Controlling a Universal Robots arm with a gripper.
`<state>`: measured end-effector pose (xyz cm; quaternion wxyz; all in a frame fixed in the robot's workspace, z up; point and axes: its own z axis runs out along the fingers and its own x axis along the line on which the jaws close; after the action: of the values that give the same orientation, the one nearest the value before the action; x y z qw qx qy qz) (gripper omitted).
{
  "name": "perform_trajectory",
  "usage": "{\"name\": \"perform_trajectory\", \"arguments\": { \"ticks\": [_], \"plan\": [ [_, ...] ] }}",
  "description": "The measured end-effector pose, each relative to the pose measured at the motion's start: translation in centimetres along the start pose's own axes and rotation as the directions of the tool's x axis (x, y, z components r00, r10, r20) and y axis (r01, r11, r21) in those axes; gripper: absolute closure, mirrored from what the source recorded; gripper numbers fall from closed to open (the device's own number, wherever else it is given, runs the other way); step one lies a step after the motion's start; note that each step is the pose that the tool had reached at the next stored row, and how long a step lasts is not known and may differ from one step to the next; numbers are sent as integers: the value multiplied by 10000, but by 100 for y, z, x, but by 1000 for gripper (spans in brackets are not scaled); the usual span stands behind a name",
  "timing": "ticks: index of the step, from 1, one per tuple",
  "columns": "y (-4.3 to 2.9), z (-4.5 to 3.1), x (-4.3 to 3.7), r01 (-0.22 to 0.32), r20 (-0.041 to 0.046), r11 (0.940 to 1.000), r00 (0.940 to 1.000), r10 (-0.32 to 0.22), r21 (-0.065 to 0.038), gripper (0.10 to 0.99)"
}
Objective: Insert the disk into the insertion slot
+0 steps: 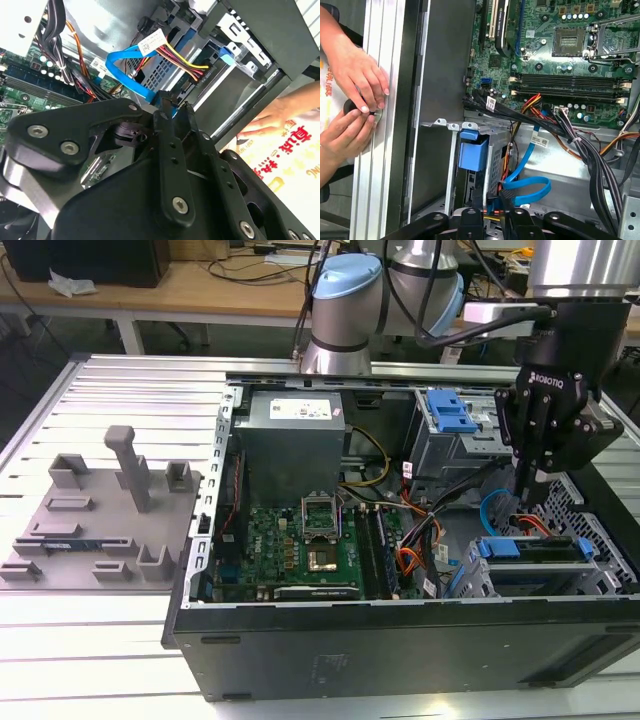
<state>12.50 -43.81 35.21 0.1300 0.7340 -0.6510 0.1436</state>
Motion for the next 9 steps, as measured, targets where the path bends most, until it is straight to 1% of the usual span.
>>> {"name": "perform_trajectory", "arguments": {
  "ticks": [1,2,3,7,9],
  "plan": [
    [-1,3,-1,8,0,10000,10000,-8,4,831],
    [-1,4,-2,15,0,10000,10000,-15,6,898],
    [-2,7,-3,22,-1,10000,10000,-22,9,925],
    [-3,8,-4,36,-1,10000,10000,-36,15,925],
    [-16,12,1,29,7,10000,10000,-29,5,925]
  ]
}}
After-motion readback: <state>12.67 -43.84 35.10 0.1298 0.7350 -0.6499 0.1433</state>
